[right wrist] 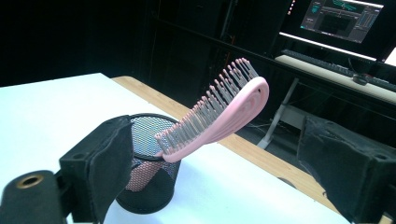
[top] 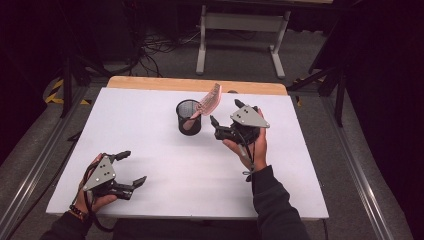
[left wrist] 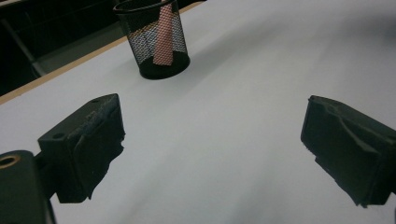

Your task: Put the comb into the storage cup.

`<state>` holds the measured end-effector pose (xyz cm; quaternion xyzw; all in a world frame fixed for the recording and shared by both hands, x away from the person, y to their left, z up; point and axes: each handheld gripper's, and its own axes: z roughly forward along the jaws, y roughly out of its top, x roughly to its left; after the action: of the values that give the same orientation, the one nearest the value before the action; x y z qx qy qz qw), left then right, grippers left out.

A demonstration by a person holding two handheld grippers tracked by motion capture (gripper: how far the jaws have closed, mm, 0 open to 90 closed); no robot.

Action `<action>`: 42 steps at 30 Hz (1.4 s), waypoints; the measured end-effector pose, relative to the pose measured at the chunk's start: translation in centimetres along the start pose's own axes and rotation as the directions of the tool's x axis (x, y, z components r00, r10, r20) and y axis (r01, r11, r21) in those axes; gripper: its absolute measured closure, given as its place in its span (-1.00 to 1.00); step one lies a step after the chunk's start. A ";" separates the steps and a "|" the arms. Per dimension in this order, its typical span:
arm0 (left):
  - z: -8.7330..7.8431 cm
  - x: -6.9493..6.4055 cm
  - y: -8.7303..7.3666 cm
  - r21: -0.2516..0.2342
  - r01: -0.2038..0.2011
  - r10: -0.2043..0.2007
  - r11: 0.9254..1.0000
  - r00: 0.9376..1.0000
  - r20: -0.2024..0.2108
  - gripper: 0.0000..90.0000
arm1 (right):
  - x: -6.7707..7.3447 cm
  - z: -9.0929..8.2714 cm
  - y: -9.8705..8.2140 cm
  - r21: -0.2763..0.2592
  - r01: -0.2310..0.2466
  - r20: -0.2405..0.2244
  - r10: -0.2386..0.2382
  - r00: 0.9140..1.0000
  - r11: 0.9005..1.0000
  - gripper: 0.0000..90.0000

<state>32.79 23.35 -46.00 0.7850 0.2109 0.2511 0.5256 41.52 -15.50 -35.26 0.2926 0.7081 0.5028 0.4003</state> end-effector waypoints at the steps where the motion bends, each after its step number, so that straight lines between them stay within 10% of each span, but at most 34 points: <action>1: 0.0 0.0 0.0 0.002 0.002 -0.002 1.000 1.000 0.003 -0.85 | 0.1 -0.1 -0.1 -0.002 0.008 0.004 -0.008 1.000 1.000 -0.78; 42: -0.1 -0.2 0.1 0.002 -0.005 0.005 1.000 1.000 0.009 -0.86 | 0.5 -5.3 -2.1 -0.028 0.068 0.011 -0.068 0.998 0.997 -0.87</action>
<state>32.62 23.26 -45.86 0.7871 0.2069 0.2485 0.5253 36.71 -18.29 -36.47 0.2650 0.7083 0.4977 0.4247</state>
